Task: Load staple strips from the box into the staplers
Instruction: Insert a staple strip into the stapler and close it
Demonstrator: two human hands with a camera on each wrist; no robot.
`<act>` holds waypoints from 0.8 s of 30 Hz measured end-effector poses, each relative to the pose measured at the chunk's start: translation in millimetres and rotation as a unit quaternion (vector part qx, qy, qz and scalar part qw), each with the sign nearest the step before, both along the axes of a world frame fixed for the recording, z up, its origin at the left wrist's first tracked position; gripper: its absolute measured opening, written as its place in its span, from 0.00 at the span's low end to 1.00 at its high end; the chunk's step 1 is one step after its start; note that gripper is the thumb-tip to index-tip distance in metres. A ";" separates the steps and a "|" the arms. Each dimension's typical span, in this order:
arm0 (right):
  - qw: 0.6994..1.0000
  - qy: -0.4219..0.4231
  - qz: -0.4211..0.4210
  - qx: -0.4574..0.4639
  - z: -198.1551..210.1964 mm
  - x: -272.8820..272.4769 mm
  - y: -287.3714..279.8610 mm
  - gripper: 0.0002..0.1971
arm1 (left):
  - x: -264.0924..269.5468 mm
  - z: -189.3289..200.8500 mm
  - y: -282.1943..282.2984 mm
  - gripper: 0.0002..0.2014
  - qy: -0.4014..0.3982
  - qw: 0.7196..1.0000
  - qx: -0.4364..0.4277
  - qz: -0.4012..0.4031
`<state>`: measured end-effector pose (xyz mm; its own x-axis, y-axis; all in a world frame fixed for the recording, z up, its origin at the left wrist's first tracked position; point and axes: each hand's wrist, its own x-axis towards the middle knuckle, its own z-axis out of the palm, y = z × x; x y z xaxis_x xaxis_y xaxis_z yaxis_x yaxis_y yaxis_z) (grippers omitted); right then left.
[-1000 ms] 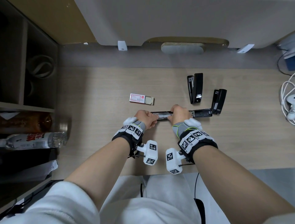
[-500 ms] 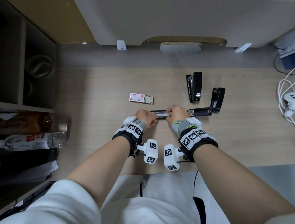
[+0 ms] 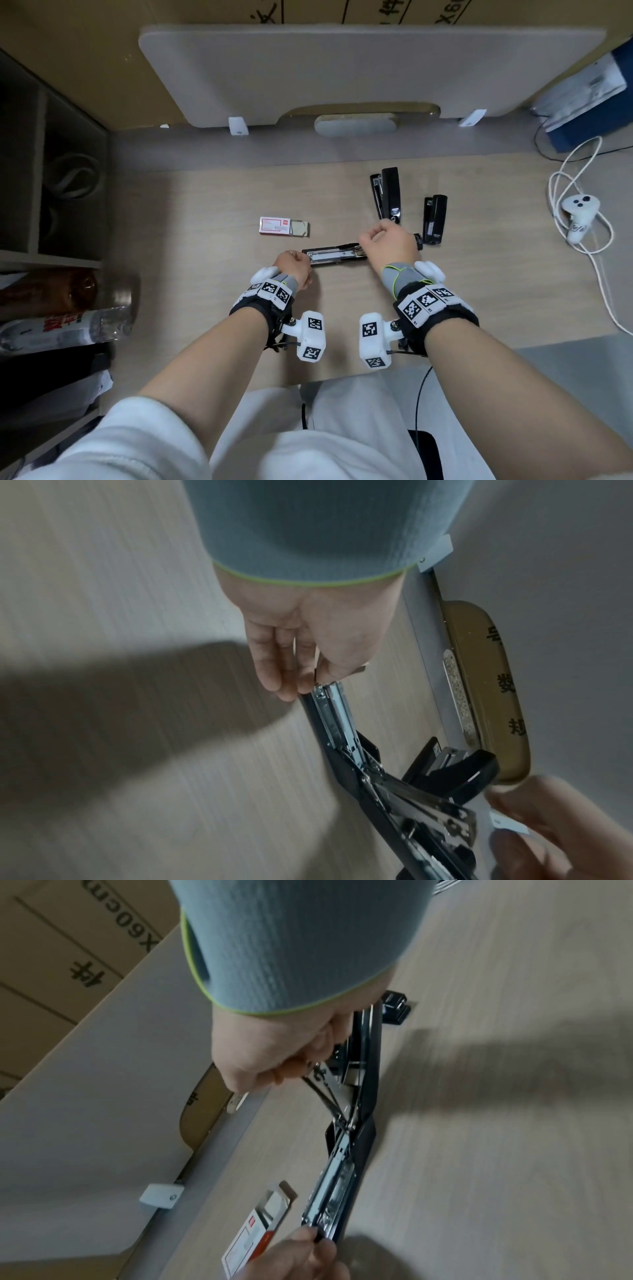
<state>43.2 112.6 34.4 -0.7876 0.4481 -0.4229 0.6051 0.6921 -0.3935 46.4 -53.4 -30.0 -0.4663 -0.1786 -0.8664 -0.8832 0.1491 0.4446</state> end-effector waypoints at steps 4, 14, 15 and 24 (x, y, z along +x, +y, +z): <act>0.992 0.040 -0.017 0.116 -4.6 8.8 24.8 0.14 | 4.1 3.7 7.0 0.07 0.010 1.000 -0.012 -0.014; 0.996 0.023 -0.064 0.063 -6.9 19.0 26.6 0.24 | 11.0 7.8 -1.3 0.08 -0.013 1.000 0.016 -0.005; 0.997 0.028 -0.046 0.054 -5.9 18.5 24.7 0.21 | 10.9 8.3 -3.5 0.09 -0.022 1.000 0.021 0.000; 0.984 0.055 0.114 -0.128 -17.2 20.8 -18.0 0.09 | 10.5 16.7 -8.2 0.13 0.043 0.998 0.020 0.031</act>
<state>64.0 94.6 17.3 -0.9029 0.1438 -0.4050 0.3888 0.6747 -0.6274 56.9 -61.6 -13.3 -0.5278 -0.1746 -0.8312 -0.8489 0.0763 0.5230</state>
